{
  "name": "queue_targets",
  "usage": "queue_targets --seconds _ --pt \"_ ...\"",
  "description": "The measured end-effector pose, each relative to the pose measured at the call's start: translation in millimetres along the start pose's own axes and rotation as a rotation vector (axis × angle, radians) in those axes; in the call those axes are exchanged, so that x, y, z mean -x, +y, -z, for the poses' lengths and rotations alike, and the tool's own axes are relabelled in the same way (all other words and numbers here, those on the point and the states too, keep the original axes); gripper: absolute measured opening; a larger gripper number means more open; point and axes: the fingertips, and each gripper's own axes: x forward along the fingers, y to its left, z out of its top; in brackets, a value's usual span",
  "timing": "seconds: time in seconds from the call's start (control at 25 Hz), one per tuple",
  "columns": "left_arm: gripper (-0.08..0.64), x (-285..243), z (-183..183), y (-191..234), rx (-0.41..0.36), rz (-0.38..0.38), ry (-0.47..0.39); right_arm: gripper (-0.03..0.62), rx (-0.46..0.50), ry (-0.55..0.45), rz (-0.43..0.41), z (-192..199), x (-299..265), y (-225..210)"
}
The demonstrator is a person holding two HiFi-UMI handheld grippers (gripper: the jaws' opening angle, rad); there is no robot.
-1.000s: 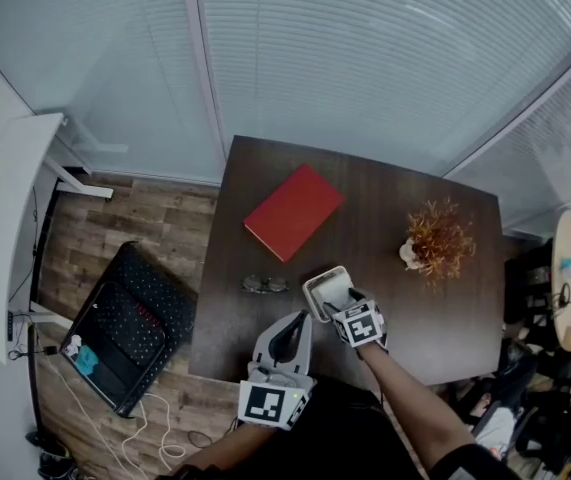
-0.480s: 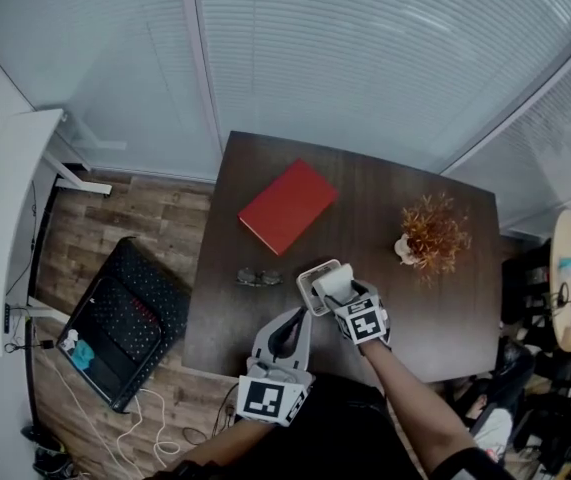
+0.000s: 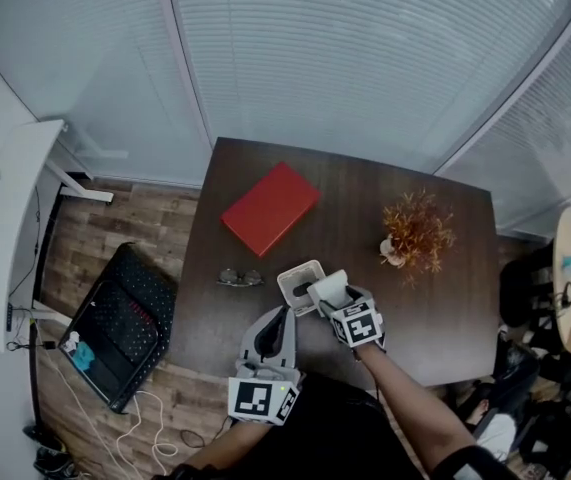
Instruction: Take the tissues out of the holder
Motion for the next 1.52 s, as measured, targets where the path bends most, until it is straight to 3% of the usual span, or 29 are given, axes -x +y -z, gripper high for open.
queue_targets --seconds 0.64,1.52 --pt "-0.002 -26 29 -60 -0.023 0.081 0.064 0.325 -0.088 0.003 0.03 33 18 -51" --pt "-0.002 -32 47 -83 -0.056 0.082 0.1 0.321 -0.118 0.084 0.054 91 8 -93"
